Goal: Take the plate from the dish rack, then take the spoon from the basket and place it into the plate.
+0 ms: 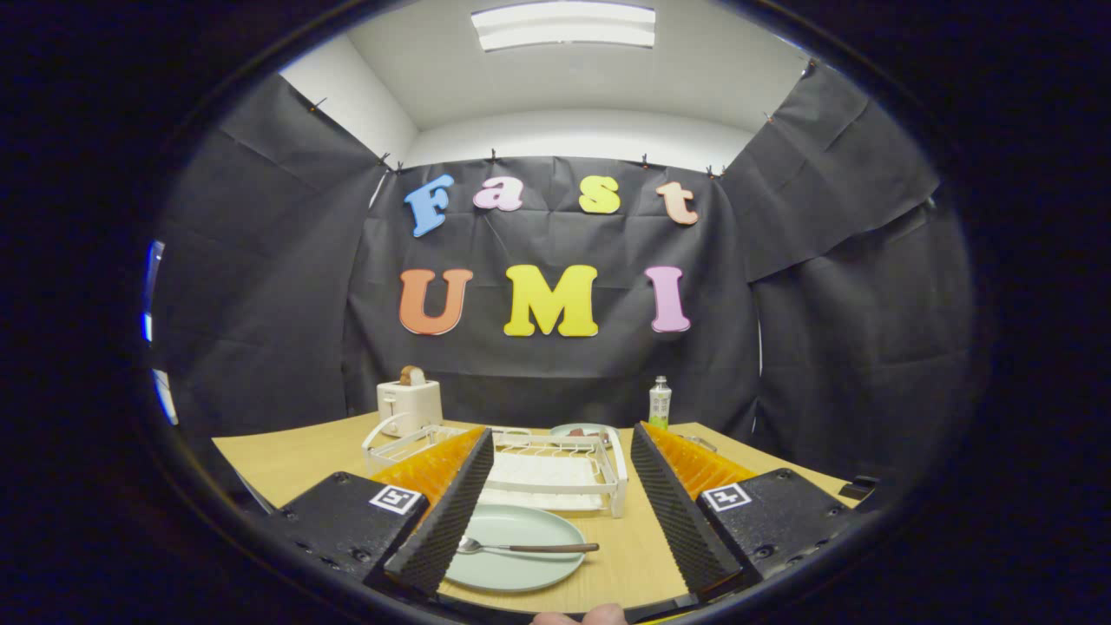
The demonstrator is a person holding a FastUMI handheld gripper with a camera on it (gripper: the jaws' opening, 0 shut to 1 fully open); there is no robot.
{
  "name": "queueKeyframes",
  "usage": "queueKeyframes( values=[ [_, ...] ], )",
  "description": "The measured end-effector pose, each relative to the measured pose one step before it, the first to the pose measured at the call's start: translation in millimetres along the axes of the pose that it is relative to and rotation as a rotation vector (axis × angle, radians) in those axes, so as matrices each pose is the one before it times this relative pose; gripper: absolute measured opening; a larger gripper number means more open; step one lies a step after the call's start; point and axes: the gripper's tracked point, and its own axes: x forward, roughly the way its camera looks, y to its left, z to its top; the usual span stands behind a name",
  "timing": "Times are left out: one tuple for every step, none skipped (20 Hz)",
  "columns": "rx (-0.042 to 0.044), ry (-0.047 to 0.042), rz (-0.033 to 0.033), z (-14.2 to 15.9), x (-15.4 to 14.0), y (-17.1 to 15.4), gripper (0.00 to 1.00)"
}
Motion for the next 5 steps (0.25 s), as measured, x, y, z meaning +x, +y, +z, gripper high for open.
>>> queueKeyframes(
  values=[
    [-0.00077,0.0029,0.00128,-0.34,-0.23,0.93,1.0],
    [-0.00018,0.00036,0.00263,-0.54,0.4,1.2,1.0],
    [-0.0003,-0.00028,0.00486,1.17,-0.25,2.95,1.0],
    [-0.00239,0.00123,0.00394,-0.31,1.04,1.82,1.0],
    [-0.00643,0.00246,0.00501,-0.15,0.11,2.35,1.0]
  ],
)
